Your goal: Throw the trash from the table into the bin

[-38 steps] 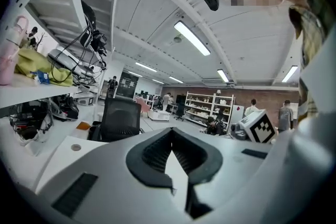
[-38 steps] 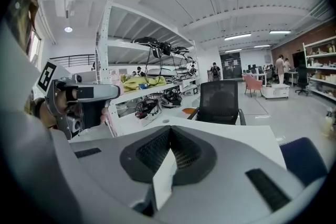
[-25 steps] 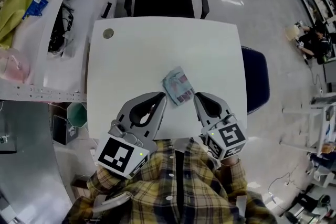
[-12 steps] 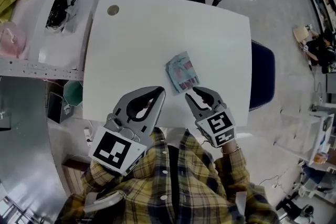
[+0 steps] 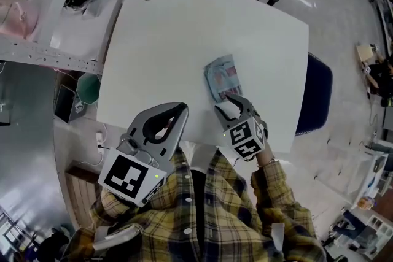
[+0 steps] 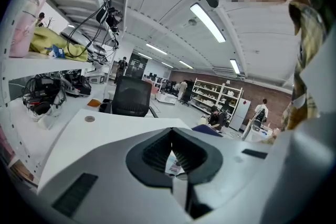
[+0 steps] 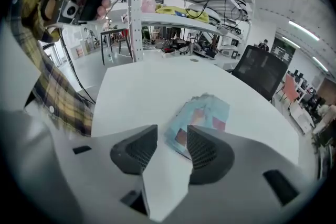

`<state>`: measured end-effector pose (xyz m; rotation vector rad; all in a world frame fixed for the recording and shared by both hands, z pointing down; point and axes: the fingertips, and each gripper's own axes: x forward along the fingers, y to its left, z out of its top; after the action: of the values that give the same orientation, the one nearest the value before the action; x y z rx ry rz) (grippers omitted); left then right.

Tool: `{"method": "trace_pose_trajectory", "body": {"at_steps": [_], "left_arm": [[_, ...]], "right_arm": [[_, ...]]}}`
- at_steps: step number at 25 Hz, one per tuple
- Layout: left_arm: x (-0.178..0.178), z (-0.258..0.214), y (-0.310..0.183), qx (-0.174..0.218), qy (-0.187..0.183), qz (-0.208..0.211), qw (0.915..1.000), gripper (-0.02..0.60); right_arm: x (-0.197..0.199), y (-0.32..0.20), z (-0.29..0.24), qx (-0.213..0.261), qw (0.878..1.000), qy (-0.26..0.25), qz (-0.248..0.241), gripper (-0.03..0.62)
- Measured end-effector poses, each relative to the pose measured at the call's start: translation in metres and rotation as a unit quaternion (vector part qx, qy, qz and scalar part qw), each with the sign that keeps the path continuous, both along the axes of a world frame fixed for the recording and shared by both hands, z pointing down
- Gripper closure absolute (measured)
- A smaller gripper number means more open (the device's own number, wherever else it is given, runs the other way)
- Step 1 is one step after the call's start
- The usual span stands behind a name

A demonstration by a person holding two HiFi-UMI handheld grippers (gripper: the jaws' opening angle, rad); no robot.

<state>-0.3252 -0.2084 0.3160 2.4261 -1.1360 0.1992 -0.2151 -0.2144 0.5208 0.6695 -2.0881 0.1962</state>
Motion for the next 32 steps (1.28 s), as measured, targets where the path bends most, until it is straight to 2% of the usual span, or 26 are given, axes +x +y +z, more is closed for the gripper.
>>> {"method": "trace_pose_trajectory", "body": {"at_steps": [4,9,14,19,23,32], "left_arm": [[-0.001,0.007,0.003,-0.011,0.001,-0.008,0.9999,0.574],[0.003,0.013,0.003,-0.018,0.006,-0.007,0.9998,0.574],[0.004,0.013,0.005,-0.020,0.010,-0.007,0.9997,0.574],[-0.001,0.012,0.004,-0.019,0.010,-0.011,0.9997,0.574],[-0.005,0.010,0.002,-0.016,0.012,-0.013,0.9997,0.574],[-0.005,0.000,-0.008,-0.002,0.026,0.004,0.9996,0.574]], "right_arm": [[-0.003,0.002,0.017,-0.008,1.000,0.014,-0.019,0.441],[-0.003,-0.004,0.027,0.000,1.000,0.019,-0.006,0.442],[-0.002,-0.004,0.035,0.002,0.999,0.039,-0.014,0.444],[0.001,-0.007,0.037,0.024,0.998,0.052,-0.009,0.542],[0.000,-0.008,0.033,0.011,0.999,0.040,0.008,0.583],[-0.006,-0.018,-0.004,0.001,0.998,-0.013,0.059,0.594]]}}
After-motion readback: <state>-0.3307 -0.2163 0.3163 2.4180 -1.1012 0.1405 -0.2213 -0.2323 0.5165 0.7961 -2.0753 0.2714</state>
